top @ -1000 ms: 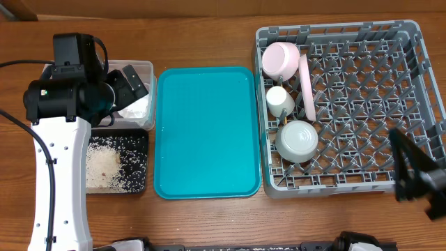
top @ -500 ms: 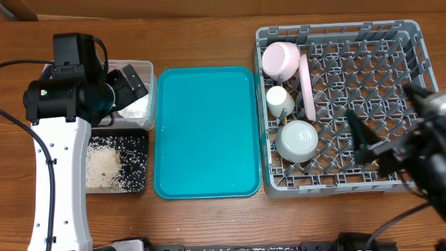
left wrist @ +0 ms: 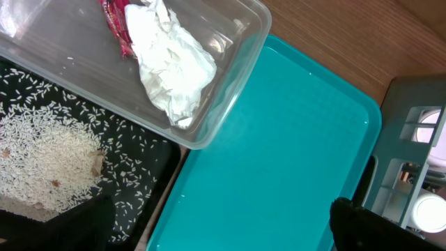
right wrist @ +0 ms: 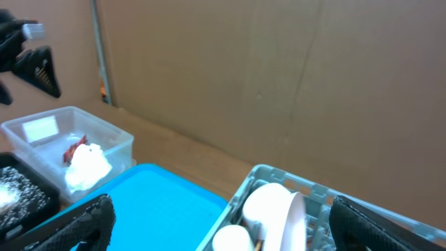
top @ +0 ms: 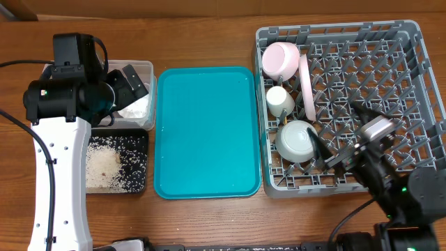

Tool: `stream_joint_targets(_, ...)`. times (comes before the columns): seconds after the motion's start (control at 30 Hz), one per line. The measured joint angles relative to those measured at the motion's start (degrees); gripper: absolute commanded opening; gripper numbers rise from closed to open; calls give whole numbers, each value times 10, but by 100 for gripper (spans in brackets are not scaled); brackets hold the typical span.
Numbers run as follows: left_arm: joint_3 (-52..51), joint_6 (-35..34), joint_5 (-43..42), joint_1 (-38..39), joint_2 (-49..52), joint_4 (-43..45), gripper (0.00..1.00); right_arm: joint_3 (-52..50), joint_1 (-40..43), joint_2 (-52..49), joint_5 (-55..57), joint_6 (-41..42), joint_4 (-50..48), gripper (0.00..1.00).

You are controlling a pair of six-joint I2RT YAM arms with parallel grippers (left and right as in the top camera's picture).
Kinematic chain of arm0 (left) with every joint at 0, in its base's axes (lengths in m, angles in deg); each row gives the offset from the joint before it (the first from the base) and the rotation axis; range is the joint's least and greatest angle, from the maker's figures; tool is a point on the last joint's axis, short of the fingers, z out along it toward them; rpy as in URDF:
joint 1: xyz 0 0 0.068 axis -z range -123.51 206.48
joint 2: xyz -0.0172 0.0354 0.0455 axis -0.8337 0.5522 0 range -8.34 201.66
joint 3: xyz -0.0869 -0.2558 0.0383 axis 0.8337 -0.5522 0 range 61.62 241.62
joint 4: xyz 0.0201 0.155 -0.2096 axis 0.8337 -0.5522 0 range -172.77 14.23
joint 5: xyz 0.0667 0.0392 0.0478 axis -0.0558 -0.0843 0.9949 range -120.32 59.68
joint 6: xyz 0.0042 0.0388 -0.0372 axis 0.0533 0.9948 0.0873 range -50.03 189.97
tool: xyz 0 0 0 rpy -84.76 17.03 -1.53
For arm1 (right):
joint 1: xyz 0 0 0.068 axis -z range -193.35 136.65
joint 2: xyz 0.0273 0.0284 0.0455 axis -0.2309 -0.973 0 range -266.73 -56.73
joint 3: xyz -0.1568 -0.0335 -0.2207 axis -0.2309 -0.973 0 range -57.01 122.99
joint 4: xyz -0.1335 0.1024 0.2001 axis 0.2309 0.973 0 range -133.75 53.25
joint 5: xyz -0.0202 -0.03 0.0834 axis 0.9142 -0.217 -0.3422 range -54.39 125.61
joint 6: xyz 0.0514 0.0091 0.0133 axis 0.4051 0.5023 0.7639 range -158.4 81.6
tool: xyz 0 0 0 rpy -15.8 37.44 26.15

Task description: Sort waste into correct bins and load items into the dishwasher

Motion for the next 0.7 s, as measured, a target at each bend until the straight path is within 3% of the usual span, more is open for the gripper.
stream_joint_targets(0.2,0,0,0,0,0,0,100,-116,-16,57,-2,-1,-61,100)
stream_joint_targets(0.47,0,0,0,0,0,0,100,-245,-16,122,-1,-1,-244,100)
stream_joint_targets(0.7,0,0,0,0,0,0,100,-293,-16,146,19,0,-263,100)
